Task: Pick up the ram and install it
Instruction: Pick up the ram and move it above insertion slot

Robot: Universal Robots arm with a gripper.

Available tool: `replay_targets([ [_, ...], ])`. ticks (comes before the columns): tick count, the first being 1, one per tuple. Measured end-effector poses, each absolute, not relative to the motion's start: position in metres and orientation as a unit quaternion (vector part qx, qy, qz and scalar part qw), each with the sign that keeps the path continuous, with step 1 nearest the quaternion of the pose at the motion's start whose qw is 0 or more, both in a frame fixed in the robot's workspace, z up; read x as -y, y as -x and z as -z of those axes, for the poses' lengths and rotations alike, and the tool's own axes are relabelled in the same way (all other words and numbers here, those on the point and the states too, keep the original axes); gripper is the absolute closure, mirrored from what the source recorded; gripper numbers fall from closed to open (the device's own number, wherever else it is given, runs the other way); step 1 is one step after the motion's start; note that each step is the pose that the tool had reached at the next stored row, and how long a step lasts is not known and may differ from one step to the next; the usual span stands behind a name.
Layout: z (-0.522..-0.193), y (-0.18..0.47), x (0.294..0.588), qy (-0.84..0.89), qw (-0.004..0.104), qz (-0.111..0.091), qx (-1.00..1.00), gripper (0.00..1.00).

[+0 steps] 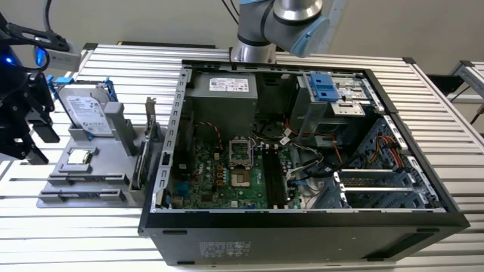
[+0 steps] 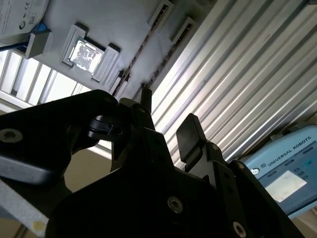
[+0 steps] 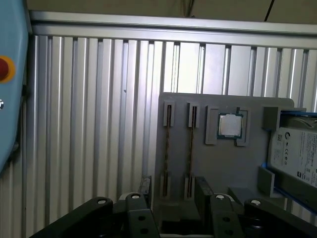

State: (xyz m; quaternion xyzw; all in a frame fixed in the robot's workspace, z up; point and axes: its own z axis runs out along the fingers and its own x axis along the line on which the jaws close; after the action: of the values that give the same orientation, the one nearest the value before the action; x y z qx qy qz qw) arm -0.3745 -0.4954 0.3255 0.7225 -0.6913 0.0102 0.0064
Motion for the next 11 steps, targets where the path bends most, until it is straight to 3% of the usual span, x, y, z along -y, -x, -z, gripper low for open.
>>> replay_targets([
  [11, -0.3218, 0.3745, 0.4954, -0.723, 0.006, -0.010, 0.691, 0.00],
])
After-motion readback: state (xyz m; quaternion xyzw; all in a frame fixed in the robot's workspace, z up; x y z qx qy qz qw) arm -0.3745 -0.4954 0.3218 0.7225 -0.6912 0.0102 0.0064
